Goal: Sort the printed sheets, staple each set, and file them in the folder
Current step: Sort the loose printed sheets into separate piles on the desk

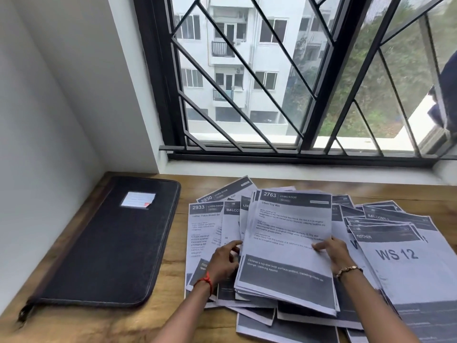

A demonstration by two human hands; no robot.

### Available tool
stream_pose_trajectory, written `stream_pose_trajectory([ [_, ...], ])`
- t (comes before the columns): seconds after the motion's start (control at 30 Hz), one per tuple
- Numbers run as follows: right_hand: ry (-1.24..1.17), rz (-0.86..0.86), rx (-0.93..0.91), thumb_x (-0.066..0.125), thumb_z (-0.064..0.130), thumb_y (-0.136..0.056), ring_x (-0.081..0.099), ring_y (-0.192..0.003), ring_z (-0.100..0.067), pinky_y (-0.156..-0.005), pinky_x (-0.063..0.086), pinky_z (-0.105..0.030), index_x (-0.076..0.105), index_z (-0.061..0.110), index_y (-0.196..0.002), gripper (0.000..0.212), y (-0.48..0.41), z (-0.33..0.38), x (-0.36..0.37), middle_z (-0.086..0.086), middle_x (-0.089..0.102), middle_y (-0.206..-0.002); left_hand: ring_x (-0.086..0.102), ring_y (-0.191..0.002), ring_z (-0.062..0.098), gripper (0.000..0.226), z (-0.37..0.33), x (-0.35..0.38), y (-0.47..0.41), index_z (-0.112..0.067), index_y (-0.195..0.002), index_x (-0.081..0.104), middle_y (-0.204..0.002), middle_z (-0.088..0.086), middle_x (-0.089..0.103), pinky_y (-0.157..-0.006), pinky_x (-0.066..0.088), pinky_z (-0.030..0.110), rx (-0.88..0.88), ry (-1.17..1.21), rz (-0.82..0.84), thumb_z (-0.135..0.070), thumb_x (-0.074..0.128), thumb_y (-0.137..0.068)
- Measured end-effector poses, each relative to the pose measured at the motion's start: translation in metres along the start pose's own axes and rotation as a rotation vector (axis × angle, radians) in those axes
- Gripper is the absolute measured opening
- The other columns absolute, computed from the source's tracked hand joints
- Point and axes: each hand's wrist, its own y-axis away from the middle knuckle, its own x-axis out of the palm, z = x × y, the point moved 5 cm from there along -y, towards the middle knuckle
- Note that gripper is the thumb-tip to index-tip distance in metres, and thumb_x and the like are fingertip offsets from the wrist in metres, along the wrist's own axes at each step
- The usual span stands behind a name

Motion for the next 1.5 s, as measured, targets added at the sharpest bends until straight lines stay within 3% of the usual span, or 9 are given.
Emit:
stream_pose_trajectory([
  [0.13, 0.009, 0.007, -0.011, 0.052, -0.023, -0.07, 0.051, -0.066, -0.026, -0.057, 0.041, -0.029, 0.056, -0.001, -0.068, 0.023, -0.003, 0.005, 0.005, -0.01, 0.056, -0.075, 0.058, -0.072, -0.002, 0.053, -0.004, -0.004, 0.0, -0.018, -0.129, 0.052, -0.099, 0.007, 0.065, -0.066, 0.048, 0.01, 0.01, 0.182, 0.177, 0.007, 0.055, -0.082],
  [0.37, -0.046, 0.083, -0.002, 0.052, -0.022, -0.07, 0.054, -0.068, -0.027, -0.063, 0.046, -0.032, 0.058, 0.002, -0.075, 0.025, -0.003, 0.009, 0.018, -0.012, 0.058, -0.079, 0.048, -0.113, 0.029, 0.039, 0.028, -0.063, -0.001, -0.002, -0.11, 0.061, -0.12, 0.015, 0.056, -0.091, 0.033, 0.024, -0.223, -0.007, -0.504, 0.015, 0.049, -0.076],
  [0.5, -0.046, 0.109, 0.005, 0.053, -0.022, -0.07, 0.054, -0.069, -0.027, -0.062, 0.046, -0.032, 0.058, 0.002, -0.076, 0.026, -0.005, 0.006, 0.025, -0.012, 0.059, -0.081, 0.037, -0.12, 0.034, 0.039, 0.042, -0.075, 0.007, -0.003, -0.121, 0.05, -0.128, 0.017, 0.046, -0.093, 0.035, 0.037, -0.501, -0.147, -0.515, -0.004, 0.057, -0.082],
  [0.67, -0.011, 0.143, 0.008, 0.053, -0.022, -0.067, 0.053, -0.074, -0.028, -0.064, 0.044, -0.031, 0.06, 0.0, -0.076, 0.025, -0.01, 0.0, 0.037, -0.016, 0.058, -0.087, 0.039, -0.12, 0.039, 0.049, 0.042, -0.07, 0.005, 0.003, -0.118, 0.043, -0.127, 0.023, 0.044, -0.097, 0.034, 0.04, -0.574, -0.074, -0.458, -0.01, 0.069, -0.079],
  [0.87, 0.02, 0.154, 0.0, 0.061, -0.019, -0.062, 0.058, -0.082, -0.033, -0.075, 0.049, -0.039, 0.061, -0.003, -0.079, 0.023, -0.018, -0.004, 0.045, -0.022, 0.062, -0.096, 0.061, -0.085, 0.032, 0.014, 0.042, -0.077, 0.002, 0.009, -0.092, 0.066, -0.095, 0.024, 0.068, -0.068, 0.043, 0.033, -0.378, 0.079, -0.567, 0.002, 0.058, -0.082],
  [0.97, 0.084, 0.139, -0.01, 0.075, 0.002, -0.036, 0.061, -0.095, -0.038, -0.09, 0.05, -0.052, 0.068, 0.0, -0.078, 0.042, -0.034, -0.013, 0.042, -0.022, 0.067, -0.1, 0.056, -0.066, 0.024, 0.013, 0.029, -0.088, 0.006, 0.006, -0.082, 0.066, -0.079, 0.02, 0.069, -0.053, 0.033, 0.027, -0.244, 0.12, -0.656, -0.005, 0.06, -0.087],
  [1.1, 0.141, 0.143, -0.018, 0.075, 0.016, -0.014, 0.063, -0.096, -0.038, -0.089, 0.05, -0.054, 0.072, 0.004, -0.076, 0.063, -0.063, -0.029, 0.037, -0.016, 0.071, -0.096, 0.062, -0.069, 0.028, 0.015, 0.021, -0.099, 0.006, -0.004, -0.088, 0.065, -0.077, 0.011, 0.068, -0.052, 0.042, 0.029, -0.147, 0.136, -0.754, -0.013, 0.054, -0.093],
  [1.3, 0.155, 0.108, -0.021, 0.069, -0.01, -0.052, 0.06, -0.101, -0.042, -0.091, 0.05, -0.052, 0.068, 0.003, -0.076, 0.027, -0.029, -0.01, 0.041, -0.021, 0.068, -0.098, 0.064, -0.083, 0.037, 0.018, -0.008, -0.146, 0.024, 0.0, -0.1, 0.067, -0.094, 0.021, 0.07, -0.064, 0.039, 0.03, -0.091, 0.07, -1.126, -0.006, 0.051, -0.093],
  [1.5, 0.163, 0.09, -0.026, 0.068, -0.012, -0.055, 0.061, -0.098, -0.041, -0.09, 0.05, -0.053, 0.067, 0.003, -0.073, 0.023, -0.029, -0.009, 0.042, -0.023, 0.068, -0.098, 0.063, -0.088, 0.039, 0.023, -0.023, -0.205, 0.026, 0.004, -0.105, 0.065, -0.099, 0.023, 0.069, -0.071, 0.045, 0.037, 0.0, 0.094, -1.374, -0.009, 0.049, -0.094],
])
